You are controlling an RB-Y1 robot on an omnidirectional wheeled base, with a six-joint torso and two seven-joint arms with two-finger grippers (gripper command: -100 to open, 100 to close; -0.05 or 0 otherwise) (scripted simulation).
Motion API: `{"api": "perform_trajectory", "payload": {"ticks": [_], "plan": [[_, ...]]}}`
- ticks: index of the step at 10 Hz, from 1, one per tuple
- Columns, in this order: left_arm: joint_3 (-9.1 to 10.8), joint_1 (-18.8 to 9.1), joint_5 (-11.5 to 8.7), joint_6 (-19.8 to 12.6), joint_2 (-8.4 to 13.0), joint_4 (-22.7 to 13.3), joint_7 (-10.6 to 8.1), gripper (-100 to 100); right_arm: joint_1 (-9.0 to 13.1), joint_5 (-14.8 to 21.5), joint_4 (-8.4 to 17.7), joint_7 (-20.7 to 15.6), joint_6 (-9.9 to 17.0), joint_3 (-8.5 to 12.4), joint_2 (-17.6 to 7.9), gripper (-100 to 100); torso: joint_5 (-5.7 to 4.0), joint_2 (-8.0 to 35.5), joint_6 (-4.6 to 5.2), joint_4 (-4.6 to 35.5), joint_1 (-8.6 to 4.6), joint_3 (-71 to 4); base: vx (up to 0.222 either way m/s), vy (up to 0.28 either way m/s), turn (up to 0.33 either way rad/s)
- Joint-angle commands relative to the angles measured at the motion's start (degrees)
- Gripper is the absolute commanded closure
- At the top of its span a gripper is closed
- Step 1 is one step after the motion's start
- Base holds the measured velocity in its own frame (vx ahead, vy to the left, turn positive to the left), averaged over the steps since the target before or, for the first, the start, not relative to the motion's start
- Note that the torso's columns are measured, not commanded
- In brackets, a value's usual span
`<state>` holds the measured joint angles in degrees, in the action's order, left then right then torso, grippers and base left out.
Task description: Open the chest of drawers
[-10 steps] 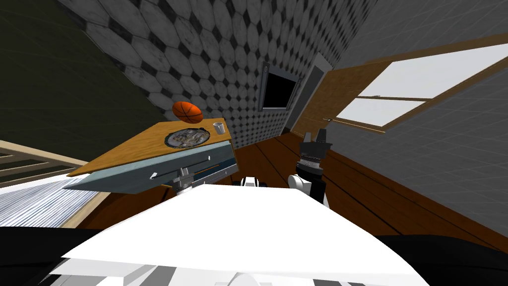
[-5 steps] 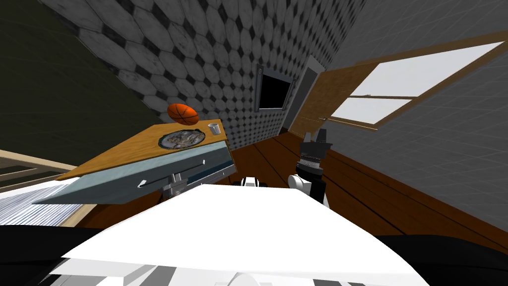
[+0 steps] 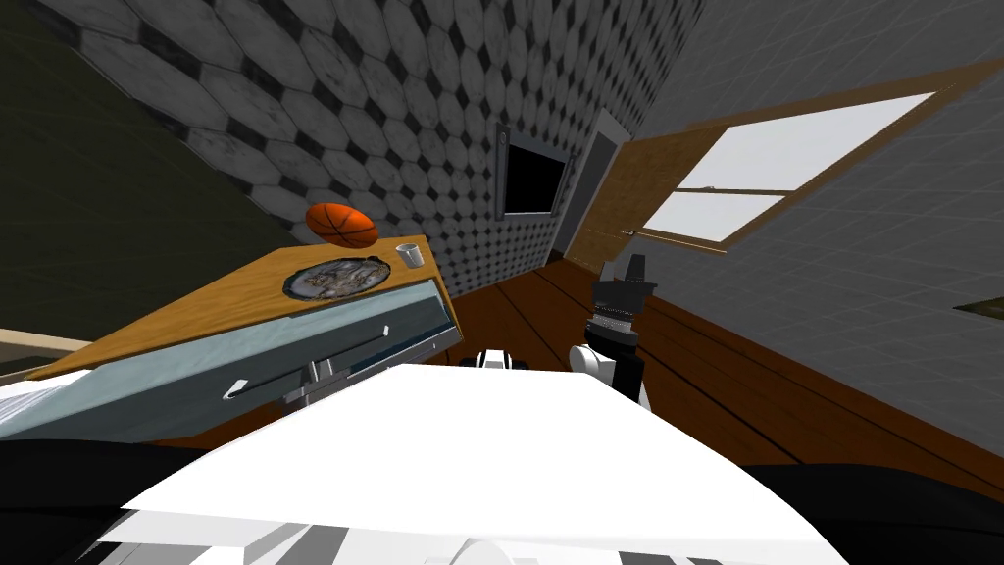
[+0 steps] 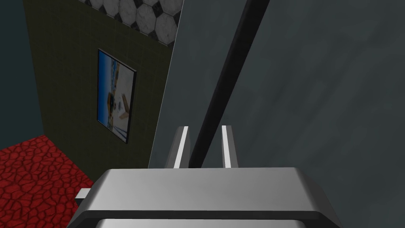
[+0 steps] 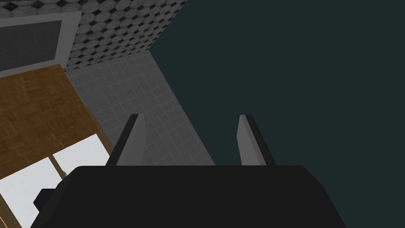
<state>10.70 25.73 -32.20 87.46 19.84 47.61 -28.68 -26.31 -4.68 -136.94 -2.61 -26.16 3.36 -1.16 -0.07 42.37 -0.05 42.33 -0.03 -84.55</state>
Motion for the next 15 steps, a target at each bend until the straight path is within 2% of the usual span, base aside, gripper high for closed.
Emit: {"api": "perform_trajectory", "payload": {"ticks": [1,3,4,6,7,8,12,13,15], "plan": [[0.11,-0.6,-0.7,2.5,0.7,-3.7,-1.71,100,0.0,0.0,0.0,0.0,0.0,0.0,0.0,0,-0.03,0.0,0.03,0.0,-0.02,0.0,0.003,-0.026,0.010],[0.32,0.8,-3.1,6.3,2.4,-7.4,-5.10,100,0.0,0.0,0.0,0.0,0.0,0.0,0.0,0,-0.03,0.1,-0.12,0.0,0.07,0.0,0.009,-0.071,-0.113],[0.32,0.8,-3.1,6.5,2.4,-8.1,-5.10,100,0.0,0.0,0.0,0.0,0.0,0.0,0.0,0,-0.13,0.1,-0.13,0.0,-0.05,0.0,0.020,-0.064,-0.021],[0.54,2.1,-5.4,9.9,4.1,-11.8,-8.49,100,0.0,0.0,0.0,0.0,0.0,0.0,0.0,0,-0.23,0.1,-0.08,0.0,-0.12,0.0,0.033,-0.077,-0.103],[0.54,2.1,-5.4,10.5,4.1,-12.5,-8.49,100,0.0,0.0,0.0,0.0,0.0,0.0,0.0,0,-0.37,0.1,-0.09,0.0,-0.29,-0.1,0.026,-0.062,-0.017],[0.22,2.3,-5.0,9.4,3.5,-11.6,-7.97,100,0.0,0.0,0.0,0.0,0.0,0.0,0.0,0,-0.42,0.1,-0.07,0.1,-0.36,-0.1,0.005,-0.019,0.015],[-0.26,4.4,-5.2,12.3,3.2,-11.4,-8.92,100,0.0,0.0,0.0,0.0,0.0,0.0,0.0,0,-0.34,0.3,-0.10,0.1,-0.37,0.1,-0.129,-0.100,0.034],[-0.19,5.8,-6.0,10.8,4.1,-10.5,-10.09,-100,0.0,0.0,0.0,0.0,0.0,0.0,0.0,0,-0.41,0.3,-0.15,0.1,-0.38,0.1,-0.053,-0.095,0.001],[0.35,8.3,-7.6,9.9,6.1,-9.2,-12.30,-100,0.0,0.0,0.0,0.0,0.0,0.0,0.0,0,0.10,-0.7,0.17,-0.2,0.27,-0.4,0.080,-0.063,-0.017]]}}
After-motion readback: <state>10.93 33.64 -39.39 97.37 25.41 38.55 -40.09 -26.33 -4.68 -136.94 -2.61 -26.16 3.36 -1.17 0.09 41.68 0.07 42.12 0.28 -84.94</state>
